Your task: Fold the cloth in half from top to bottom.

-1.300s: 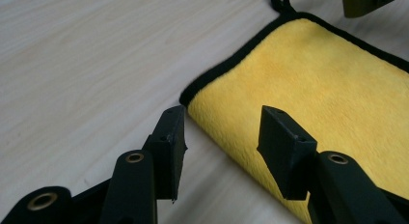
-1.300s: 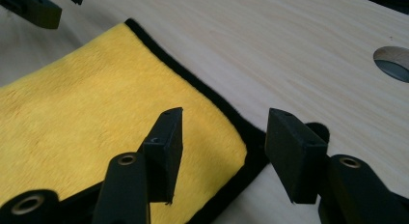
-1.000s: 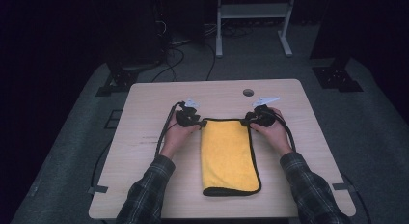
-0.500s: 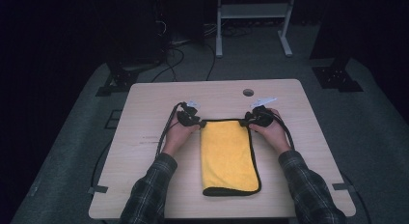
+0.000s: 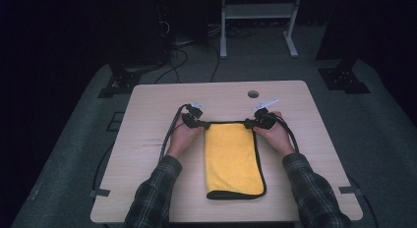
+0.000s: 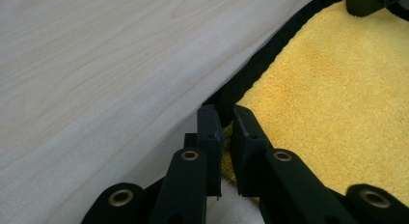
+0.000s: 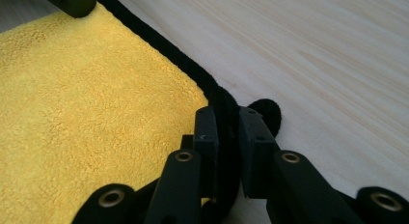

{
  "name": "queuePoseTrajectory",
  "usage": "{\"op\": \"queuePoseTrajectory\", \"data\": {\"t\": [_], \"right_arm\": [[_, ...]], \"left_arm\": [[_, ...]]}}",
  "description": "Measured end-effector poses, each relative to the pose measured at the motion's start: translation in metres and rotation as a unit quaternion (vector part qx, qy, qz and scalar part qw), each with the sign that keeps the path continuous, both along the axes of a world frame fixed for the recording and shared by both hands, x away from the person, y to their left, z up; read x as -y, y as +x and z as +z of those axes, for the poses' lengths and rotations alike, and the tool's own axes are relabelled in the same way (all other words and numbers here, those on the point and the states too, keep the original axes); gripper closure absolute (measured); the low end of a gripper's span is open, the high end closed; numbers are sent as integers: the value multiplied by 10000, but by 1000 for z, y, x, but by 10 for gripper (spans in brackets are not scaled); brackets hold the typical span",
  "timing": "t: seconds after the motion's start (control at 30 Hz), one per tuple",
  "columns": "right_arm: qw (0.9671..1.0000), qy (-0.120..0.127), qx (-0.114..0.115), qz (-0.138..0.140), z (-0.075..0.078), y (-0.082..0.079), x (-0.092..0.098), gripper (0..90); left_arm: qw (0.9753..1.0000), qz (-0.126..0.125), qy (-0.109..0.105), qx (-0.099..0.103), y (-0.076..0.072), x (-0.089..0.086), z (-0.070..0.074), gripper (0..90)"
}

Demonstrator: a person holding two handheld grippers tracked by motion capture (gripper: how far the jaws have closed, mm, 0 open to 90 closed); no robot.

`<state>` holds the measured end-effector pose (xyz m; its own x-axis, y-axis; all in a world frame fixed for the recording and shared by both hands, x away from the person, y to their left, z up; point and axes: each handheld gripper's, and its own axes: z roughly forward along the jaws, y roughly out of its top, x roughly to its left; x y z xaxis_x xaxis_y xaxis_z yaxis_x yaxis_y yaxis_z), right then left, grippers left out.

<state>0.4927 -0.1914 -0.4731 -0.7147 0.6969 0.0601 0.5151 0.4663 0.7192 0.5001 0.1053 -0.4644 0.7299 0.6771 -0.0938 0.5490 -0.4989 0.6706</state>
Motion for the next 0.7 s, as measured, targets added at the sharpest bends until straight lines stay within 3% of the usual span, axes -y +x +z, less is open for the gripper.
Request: {"op": "queuePoseTrajectory", "data": {"t": [0.1, 0.2, 0.27, 0.43, 0.53, 0.7], "right_arm": [[9999, 19, -54, -150, 2, 2, 0, 797], [9995, 200, 4, -264, 9, 4, 3, 799], [9994, 201, 109, -268, 19, 7, 3, 799], [9985, 341, 372, -226, 52, 9, 3, 799], [9978, 449, 465, -155, 61, 3, 4, 799], [9970, 638, 428, 7, 59, -12, 9, 799]], "left_arm": [[10000, 19, -21, 61, 2, -2, 3, 838], [9996, 65, -109, 244, 5, -3, 14, 838], [9991, 70, -45, 423, 7, -3, 25, 838], [9968, 7, -216, 766, 4, -9, 53, 837], [9960, -97, -321, 827, -4, -13, 60, 837], [9953, -333, -499, 765, -22, -19, 61, 837]]}}
